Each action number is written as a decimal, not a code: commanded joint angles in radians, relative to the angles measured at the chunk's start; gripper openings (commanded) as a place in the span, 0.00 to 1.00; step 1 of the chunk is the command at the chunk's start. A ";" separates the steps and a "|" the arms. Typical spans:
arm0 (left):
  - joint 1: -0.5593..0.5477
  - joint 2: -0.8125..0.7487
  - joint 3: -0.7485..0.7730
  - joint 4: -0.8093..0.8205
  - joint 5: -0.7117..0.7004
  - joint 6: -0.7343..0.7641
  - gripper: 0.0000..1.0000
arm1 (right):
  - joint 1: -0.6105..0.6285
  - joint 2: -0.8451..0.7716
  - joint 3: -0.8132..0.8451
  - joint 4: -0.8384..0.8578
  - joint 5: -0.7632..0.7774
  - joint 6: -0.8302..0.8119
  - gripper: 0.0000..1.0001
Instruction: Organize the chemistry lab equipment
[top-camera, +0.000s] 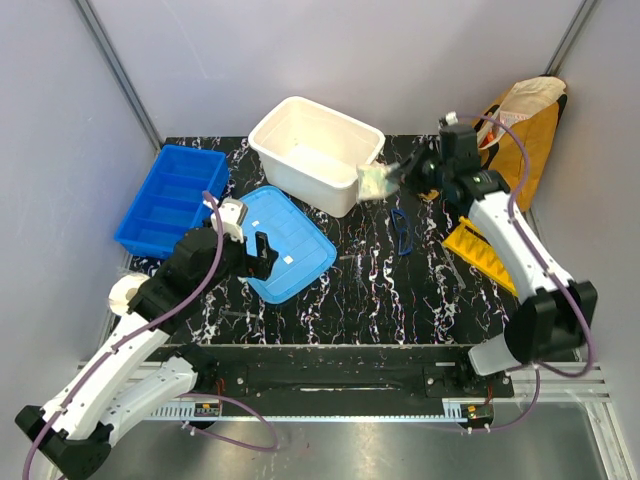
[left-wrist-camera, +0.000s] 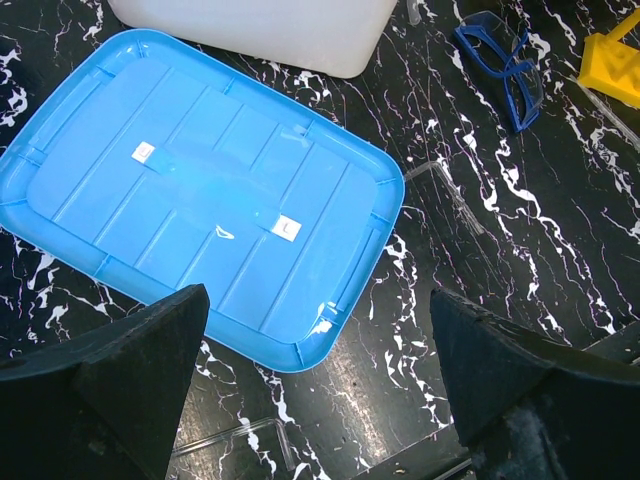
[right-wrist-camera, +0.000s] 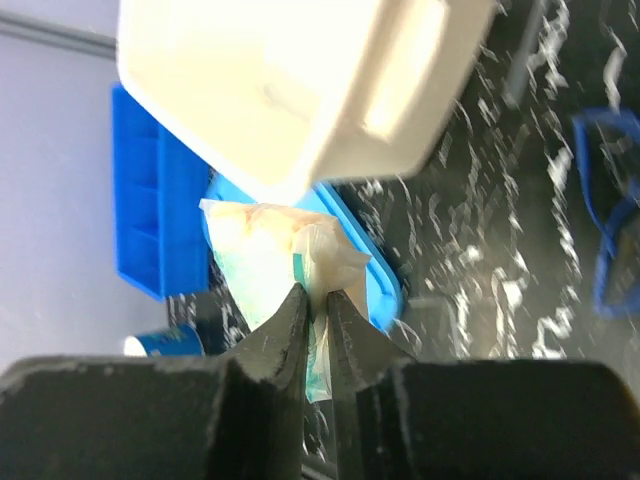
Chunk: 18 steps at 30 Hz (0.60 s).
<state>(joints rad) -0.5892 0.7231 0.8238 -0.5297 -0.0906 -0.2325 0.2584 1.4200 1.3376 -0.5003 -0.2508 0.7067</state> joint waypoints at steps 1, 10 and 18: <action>-0.004 -0.019 -0.005 0.031 -0.021 0.007 0.96 | 0.039 0.176 0.236 0.118 0.044 0.042 0.18; -0.006 -0.025 -0.006 0.030 -0.040 0.009 0.96 | 0.113 0.528 0.587 0.206 0.151 0.105 0.18; -0.012 -0.034 -0.008 0.028 -0.057 0.009 0.97 | 0.140 0.704 0.708 0.235 0.176 0.157 0.24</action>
<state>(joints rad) -0.5949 0.7033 0.8215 -0.5308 -0.1154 -0.2325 0.3805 2.0747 1.9411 -0.3019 -0.1154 0.8280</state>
